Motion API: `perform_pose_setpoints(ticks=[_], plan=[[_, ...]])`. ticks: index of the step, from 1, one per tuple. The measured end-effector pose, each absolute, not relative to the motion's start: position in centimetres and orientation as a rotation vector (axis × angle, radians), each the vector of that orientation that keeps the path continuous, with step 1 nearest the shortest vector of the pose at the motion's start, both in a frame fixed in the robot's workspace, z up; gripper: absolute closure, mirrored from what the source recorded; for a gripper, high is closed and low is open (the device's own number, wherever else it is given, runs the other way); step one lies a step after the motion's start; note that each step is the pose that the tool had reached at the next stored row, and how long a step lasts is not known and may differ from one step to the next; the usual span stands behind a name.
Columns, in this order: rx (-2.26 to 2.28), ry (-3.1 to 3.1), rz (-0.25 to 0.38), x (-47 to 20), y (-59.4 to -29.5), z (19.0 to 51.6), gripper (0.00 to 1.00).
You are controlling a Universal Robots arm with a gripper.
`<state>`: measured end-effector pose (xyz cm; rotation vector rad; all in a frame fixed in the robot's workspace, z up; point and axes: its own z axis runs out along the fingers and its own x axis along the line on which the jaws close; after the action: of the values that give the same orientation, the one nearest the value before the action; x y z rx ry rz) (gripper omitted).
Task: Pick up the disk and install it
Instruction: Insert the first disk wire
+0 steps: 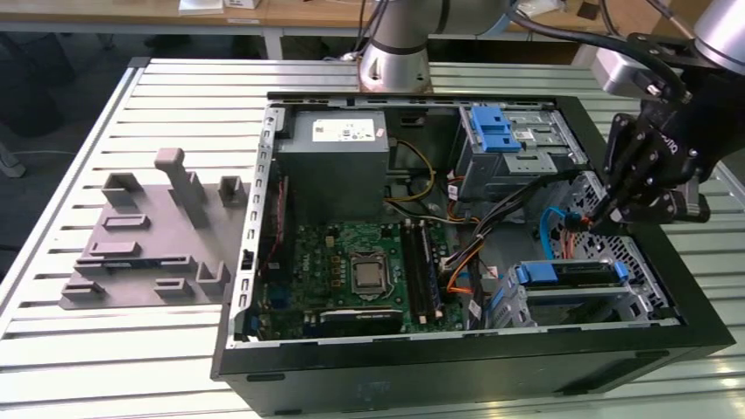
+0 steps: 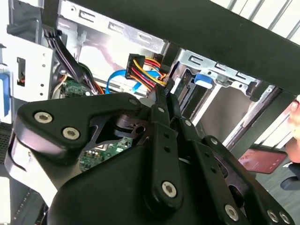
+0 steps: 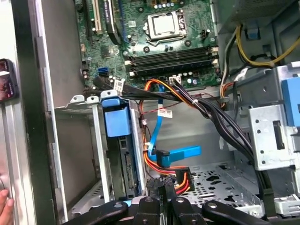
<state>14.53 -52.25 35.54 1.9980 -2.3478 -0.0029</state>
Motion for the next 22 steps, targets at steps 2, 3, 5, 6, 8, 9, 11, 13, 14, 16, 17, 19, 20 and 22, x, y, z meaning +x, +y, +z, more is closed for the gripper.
perform_pose_setpoints(ticks=[2, 3, 5, 6, 8, 9, 11, 13, 14, 16, 17, 19, 20, 22], plan=[[2.008, -2.341, -0.001, 14.4, -52.5, 35.5, 0.84], [2.013, -2.338, 0.001, 14.4, -52.6, 35.5, 0.84], [2.022, -2.335, 0.005, 14.2, -52.7, 35.5, 0.84], [2.026, -2.334, 0.009, 14.2, -52.8, 35.5, 0.84], [2.036, -2.334, 0.018, 14.0, -52.9, 35.5, 0.84], [2.041, -2.335, 0.023, 14.0, -52.9, 35.5, 0.84], [2.05, -2.34, 0.037, 13.8, -52.9, 35.5, 0.84], [2.057, -2.34, 0.043, 13.6, -53.0, 35.4, 0.84], [2.061, -2.338, 0.044, 13.5, -53.0, 35.4, 0.84], [2.068, -2.333, 0.043, 13.3, -53.1, 35.2, 0.84], [2.076, -2.327, 0.043, 13.3, -53.2, 35.2, 0.84], [2.097, -2.308, 0.043, 13.2, -53.3, 35.1, 0.84], [2.106, -2.299, 0.043, 13.2, -53.3, 35.0, 0.84], [2.118, -2.289, 0.043, 13.1, -53.5, 34.9, 0.84]])
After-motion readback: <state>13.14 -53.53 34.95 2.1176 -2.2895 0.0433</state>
